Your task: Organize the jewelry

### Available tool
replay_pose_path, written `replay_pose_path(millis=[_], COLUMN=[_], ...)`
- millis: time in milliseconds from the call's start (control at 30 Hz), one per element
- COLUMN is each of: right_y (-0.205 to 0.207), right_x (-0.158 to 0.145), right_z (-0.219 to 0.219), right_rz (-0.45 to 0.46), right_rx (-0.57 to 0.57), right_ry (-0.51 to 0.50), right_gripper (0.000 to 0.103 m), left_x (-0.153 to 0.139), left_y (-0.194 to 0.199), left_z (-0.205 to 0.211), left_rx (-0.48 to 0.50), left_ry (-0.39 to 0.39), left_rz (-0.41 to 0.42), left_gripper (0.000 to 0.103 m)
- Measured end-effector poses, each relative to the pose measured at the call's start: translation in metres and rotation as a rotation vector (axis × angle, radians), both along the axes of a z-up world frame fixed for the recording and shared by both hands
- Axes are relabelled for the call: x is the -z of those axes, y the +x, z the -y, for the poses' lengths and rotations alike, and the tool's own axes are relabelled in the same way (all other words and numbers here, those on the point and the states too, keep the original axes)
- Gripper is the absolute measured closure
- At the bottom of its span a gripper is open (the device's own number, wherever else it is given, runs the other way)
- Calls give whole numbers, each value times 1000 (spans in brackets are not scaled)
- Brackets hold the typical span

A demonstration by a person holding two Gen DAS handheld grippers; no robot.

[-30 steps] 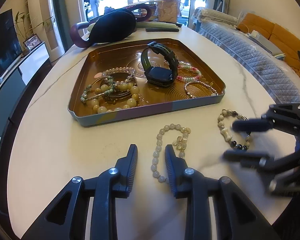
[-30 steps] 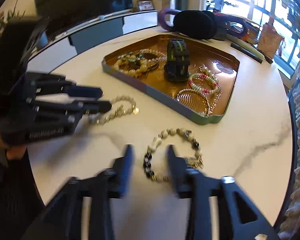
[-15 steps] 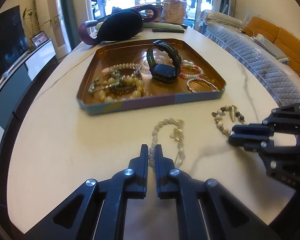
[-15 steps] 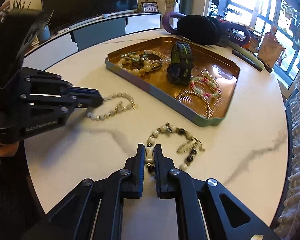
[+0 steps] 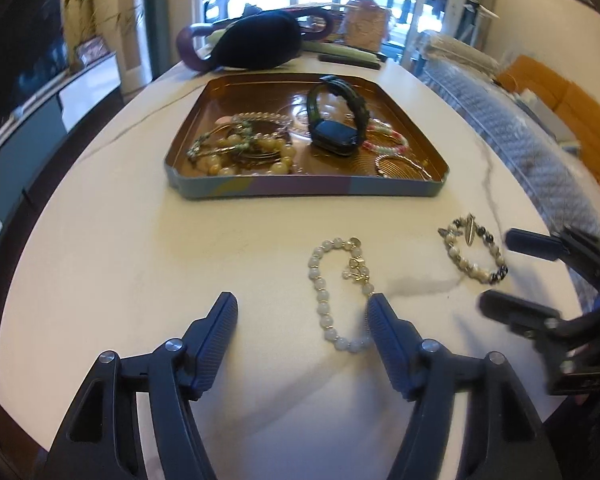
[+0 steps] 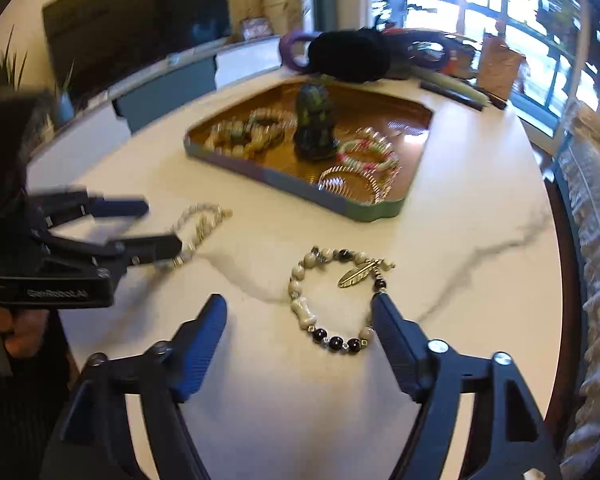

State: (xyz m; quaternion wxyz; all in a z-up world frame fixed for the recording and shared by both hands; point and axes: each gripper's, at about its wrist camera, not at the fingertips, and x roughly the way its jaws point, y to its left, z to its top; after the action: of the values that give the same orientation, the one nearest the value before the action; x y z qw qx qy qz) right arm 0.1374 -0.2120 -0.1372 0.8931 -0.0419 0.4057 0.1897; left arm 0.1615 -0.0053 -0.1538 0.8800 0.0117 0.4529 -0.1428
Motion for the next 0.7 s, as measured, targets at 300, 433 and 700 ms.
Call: replay_pose_path(millis=[300, 433, 700], right_y=[0, -6, -8], right_x=[-26, -34, -48], right_z=[6, 10, 4], right_rz=[104, 186, 170], right_rx=[136, 190, 229], right_ry=[-65, -71, -147], right_gripper=[0, 0, 1], left_x=[-19, -22, -30], left_y=[-9, -13, -16], left_z=[-3, 10, 11], left_rx=[-31, 25, 33], left_ry=[50, 127, 32], left_rz=[134, 171, 127], left_gripper=[29, 25, 24])
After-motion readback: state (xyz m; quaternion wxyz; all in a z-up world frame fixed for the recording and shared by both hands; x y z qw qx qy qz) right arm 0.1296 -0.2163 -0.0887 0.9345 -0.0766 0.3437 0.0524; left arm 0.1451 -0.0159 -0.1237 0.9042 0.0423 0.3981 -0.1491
